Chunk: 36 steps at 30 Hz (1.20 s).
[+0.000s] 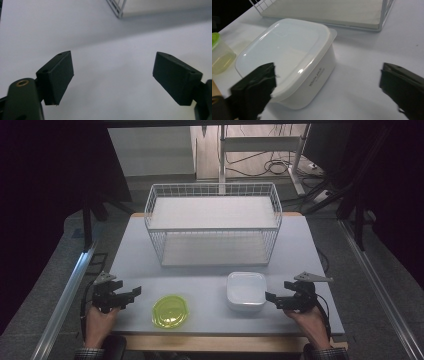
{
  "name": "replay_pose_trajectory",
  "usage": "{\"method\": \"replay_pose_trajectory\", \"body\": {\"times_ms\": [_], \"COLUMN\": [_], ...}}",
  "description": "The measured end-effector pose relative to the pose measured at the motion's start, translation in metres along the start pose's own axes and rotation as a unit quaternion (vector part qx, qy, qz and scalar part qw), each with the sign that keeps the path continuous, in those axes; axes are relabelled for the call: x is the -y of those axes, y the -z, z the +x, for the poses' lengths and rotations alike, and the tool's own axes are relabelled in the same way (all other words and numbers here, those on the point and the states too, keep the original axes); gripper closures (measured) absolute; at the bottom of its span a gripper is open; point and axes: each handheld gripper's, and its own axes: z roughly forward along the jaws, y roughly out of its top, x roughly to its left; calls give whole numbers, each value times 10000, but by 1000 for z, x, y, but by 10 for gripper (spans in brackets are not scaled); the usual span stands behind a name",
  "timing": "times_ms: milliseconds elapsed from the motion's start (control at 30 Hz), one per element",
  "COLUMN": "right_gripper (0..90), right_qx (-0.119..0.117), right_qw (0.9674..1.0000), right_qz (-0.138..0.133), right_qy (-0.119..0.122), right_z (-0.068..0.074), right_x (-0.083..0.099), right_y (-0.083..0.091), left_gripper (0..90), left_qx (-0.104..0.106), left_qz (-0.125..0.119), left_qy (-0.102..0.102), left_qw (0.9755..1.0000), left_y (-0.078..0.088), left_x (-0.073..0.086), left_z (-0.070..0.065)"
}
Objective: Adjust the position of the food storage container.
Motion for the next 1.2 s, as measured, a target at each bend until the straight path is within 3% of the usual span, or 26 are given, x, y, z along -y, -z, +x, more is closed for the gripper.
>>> {"method": "replay_pose_trajectory", "body": {"times_ms": [100, 133, 267, 400, 633, 700, 800, 833, 867, 900, 933, 1000, 1033, 1067, 1133, 1200], "right_gripper": [124, 161, 210, 246, 277, 286, 297, 299, 299, 302, 305, 308, 309, 309, 311, 312], "right_qx": [-12, 90, 187, 98, 125, 115, 151, 156, 156, 171, 197, 216, 216, 216, 235, 237], "right_qw": [10000, 9998, 9996, 9999, 9997, 9995, 9993, 9992, 9992, 9992, 9991, 9990, 9990, 9990, 9990, 9990], "right_qz": [91, 89, 41, 17, -146, -258, -331, -338, -338, -347, -341, -348, -344, -344, -341, -334], "right_qy": [11, 142, 223, 121, 145, 109, 117, 111, 111, 120, 155, 172, 175, 175, 187, 190], "right_z": [4, 7, 6, 3, 5, 5, 5, 5, 5, 5, 5, 6, 6, 6, 7, 7], "right_x": [-2, -3, -3, -2, -3, -4, -5, -5, -5, -5, -4, -4, -4, -4, -4, -4], "right_y": [0, 1, 2, 2, 5, 7, 10, 10, 10, 10, 10, 10, 10, 10, 9, 9], "left_gripper": [74, 52, 54, 126, 257, 319, 420, 451, 476, 476, 537, 592, 618, 651, 680, 772], "left_qx": [173, 318, 572, 628, 634, 847, 1024, 1024, 1117, 1173, 1290, 1349, 1459, 1459, 1578, 1740], "left_qz": [39, 18, -24, -225, -450, -648, -758, -758, -779, -767, -706, -661, -573, -573, -507, -410], "left_qy": [-24, -76, -41, -201, -472, -625, -843, -843, -953, -1026, -1154, -1219, -1327, -1327, -1429, -1580], "left_qw": [9998, 9995, 9984, 9976, 9959, 9923, 9883, 9883, 9861, 9848, 9824, 9811, 9787, 9787, 9758, 9711], "left_y": [0, 1, 2, 8, 19, 29, 37, 37, 40, 41, 43, 43, 42, 42, 42, 40], "left_x": [0, 0, -1, -2, -6, -10, -14, -14, -15, -16, -18, -19, -20, -20, -20, -20], "left_z": [-3, -6, -8, -10, -19, -29, -43, -43, -51, -57, -70, -77, -89, -89, -98, -115]}}
